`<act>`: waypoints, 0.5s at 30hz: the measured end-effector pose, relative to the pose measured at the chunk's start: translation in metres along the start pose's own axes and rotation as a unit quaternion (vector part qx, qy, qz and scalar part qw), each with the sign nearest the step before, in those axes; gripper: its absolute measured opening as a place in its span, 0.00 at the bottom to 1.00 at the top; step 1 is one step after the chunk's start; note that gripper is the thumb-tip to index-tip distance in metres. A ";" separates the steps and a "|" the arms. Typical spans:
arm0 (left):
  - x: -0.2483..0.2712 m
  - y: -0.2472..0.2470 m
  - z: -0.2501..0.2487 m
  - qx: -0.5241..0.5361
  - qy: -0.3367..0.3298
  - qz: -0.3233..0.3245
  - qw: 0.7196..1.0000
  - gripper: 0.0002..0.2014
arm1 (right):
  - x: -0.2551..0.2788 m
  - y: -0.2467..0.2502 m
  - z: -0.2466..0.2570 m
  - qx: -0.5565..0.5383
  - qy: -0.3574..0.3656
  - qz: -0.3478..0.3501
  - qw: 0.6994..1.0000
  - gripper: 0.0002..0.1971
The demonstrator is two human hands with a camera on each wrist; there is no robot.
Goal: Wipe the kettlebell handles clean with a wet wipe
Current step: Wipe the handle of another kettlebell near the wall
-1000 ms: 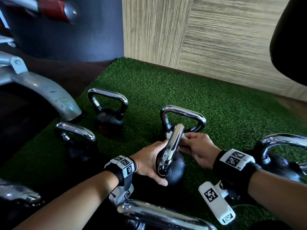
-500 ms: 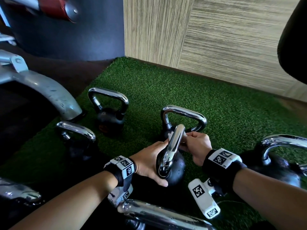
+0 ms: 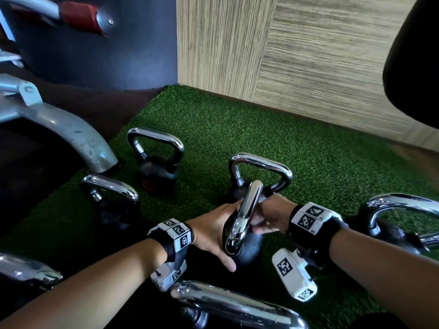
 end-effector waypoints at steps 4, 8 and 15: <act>-0.009 0.023 0.004 0.050 0.118 0.137 0.982 0.68 | 0.026 0.009 -0.007 0.059 -0.032 0.079 0.995 0.05; -0.037 0.060 -0.004 0.073 0.163 0.097 0.979 0.44 | 0.054 0.013 -0.002 0.021 -0.014 0.205 0.979 0.12; -0.080 0.063 -0.017 0.022 0.052 0.015 0.998 0.23 | 0.074 -0.003 0.014 0.072 -0.039 0.166 0.983 0.08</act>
Point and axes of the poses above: each hand's wrist, its own x-axis away from the middle knuckle, its own y-axis out of the back of the hand, z = x × y, the point moved 3 cm from there along -x, towards the middle knuckle, and after that the axes turned 9 degrees about -y, right-handed, at the moved point
